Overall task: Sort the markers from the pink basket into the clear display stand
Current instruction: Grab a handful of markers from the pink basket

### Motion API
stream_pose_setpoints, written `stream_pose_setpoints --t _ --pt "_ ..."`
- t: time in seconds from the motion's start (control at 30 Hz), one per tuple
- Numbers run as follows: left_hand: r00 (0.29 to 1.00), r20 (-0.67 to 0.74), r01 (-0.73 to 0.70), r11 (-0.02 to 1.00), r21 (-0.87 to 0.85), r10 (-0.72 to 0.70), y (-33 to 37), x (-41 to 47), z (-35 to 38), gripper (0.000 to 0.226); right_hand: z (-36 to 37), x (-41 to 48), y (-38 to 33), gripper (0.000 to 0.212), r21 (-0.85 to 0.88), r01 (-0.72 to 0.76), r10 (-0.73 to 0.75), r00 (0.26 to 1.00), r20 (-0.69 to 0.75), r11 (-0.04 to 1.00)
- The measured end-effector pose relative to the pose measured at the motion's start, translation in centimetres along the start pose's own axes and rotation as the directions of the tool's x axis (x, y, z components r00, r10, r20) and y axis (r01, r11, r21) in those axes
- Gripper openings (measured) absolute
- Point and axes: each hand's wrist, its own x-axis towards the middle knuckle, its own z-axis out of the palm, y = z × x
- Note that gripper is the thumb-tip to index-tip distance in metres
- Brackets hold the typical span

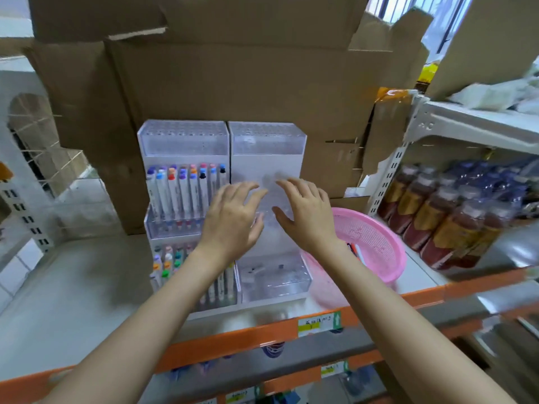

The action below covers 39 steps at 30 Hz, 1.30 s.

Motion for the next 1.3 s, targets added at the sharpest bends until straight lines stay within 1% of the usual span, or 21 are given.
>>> stream_pose_setpoints --t 0.1,0.23,0.3,0.37,0.47,0.5,0.53,0.57,0.6,0.67,0.7,0.77,0.83,0.93,1.0,1.1,1.17,1.23,1.3 --pt "0.998 0.044 -0.032 0.999 -0.03 0.034 3.3 1.0 1.9 0.046 -1.3 -1.5 3.4 0.042 -0.032 -0.044 0.045 0.998 0.042 0.999" --pt "0.988 0.126 -0.082 0.994 -0.077 0.091 8.0 2.3 5.0 0.049 -2.2 -4.2 8.4 0.043 -0.064 -0.12 0.127 0.984 0.124 0.991" --pt "0.978 0.162 -0.117 0.989 -0.094 0.131 10.3 2.8 6.6 0.05 -2.2 -5.6 10.9 0.047 -0.109 -0.15 0.169 0.968 0.187 0.983" --pt "0.97 0.179 -0.152 0.984 -0.09 0.166 12.3 3.2 7.9 0.047 -2.0 -6.7 13.1 0.05 -0.136 -0.19 0.221 0.939 0.265 0.972" --pt "0.958 0.196 -0.206 0.978 -0.046 0.211 14.8 3.6 10.0 0.041 -1.7 -7.6 15.5 0.053 -0.148 -0.294 0.329 0.867 0.375 0.944" --pt "0.954 0.211 -0.205 0.977 -0.055 0.212 15.3 3.7 10.7 0.041 -1.5 -7.7 16.0 0.053 -0.159 -0.307 0.345 0.845 0.407 0.938" --pt "0.947 0.247 -0.188 0.978 -0.092 0.205 15.7 3.7 11.5 0.044 -1.3 -7.9 16.5 0.052 -0.169 -0.307 0.35 0.829 0.437 0.937" --pt "0.932 0.314 -0.147 0.981 -0.127 0.18 16.0 3.7 12.3 0.046 -1.0 -8.0 16.9 0.051 -0.175 -0.304 0.351 0.812 0.465 0.936" --pt "0.899 0.412 -0.104 0.987 -0.121 0.145 16.3 3.8 12.9 0.047 -0.7 -8.0 17.3 0.05 -0.178 -0.306 0.353 0.795 0.492 0.935" --pt "0.815 0.579 -0.006 0.999 -0.042 0.029 16.3 3.9 14.7 0.047 0.2 -8.2 18.0 0.044 -0.176 -0.324 0.366 0.758 0.54 0.93" --pt "0.759 0.65 0.053 0.999 -0.011 -0.033 16.2 3.9 15.3 0.05 0.6 -8.3 18.3 0.042 -0.177 -0.335 0.374 0.735 0.566 0.926" --pt "0.659 0.741 0.165 0.986 0.025 -0.129 16.0 4.2 16.5 0.055 1.5 -8.3 18.9 0.042 -0.194 -0.345 0.386 0.678 0.626 0.919" --pt "0.609 0.775 0.2 0.978 0.06 -0.172 16.0 4.4 17.0 0.049 2.3 -8.2 19.4 0.039 -0.218 -0.338 0.393 0.637 0.663 0.916" --pt "0.582 0.789 0.19 0.976 0.102 -0.196 16.1 4.6 17.1 0.029 3.3 -7.9 20.0 0.027 -0.241 -0.325 0.396 0.598 0.697 0.914" --pt "0.572 0.798 0.221 0.972 0.075 -0.191 16.1 4.7 17.3 0.022 3.7 -7.9 20.1 0.027 -0.238 -0.329 0.394 0.573 0.718 0.914" --pt "0.548 0.821 0.3 0.954 -0.011 -0.163 16.0 5.1 17.2 0.014 4.2 -7.9 20.3 0.032 -0.214 -0.364 0.393 0.542 0.743 0.907" --pt "0.541 0.824 0.328 0.944 -0.027 -0.164 15.8 5.5 17.0 0.009 4.2 -7.8 20.4 0.039 -0.196 -0.392 0.396 0.534 0.747 0.899" --pt "0.543 0.82 0.359 0.933 -0.036 -0.178 15.8 5.7 16.8 0.012 4.1 -7.8 20.5 0.046 -0.172 -0.434 0.403 0.521 0.753 0.884" --pt "0.529 0.824 0.416 0.909 -0.041 -0.205 15.7 5.8 16.8 0.016 4.0 -7.7 20.5 0.054 -0.153 -0.485 0.419 0.504 0.755 0.861"
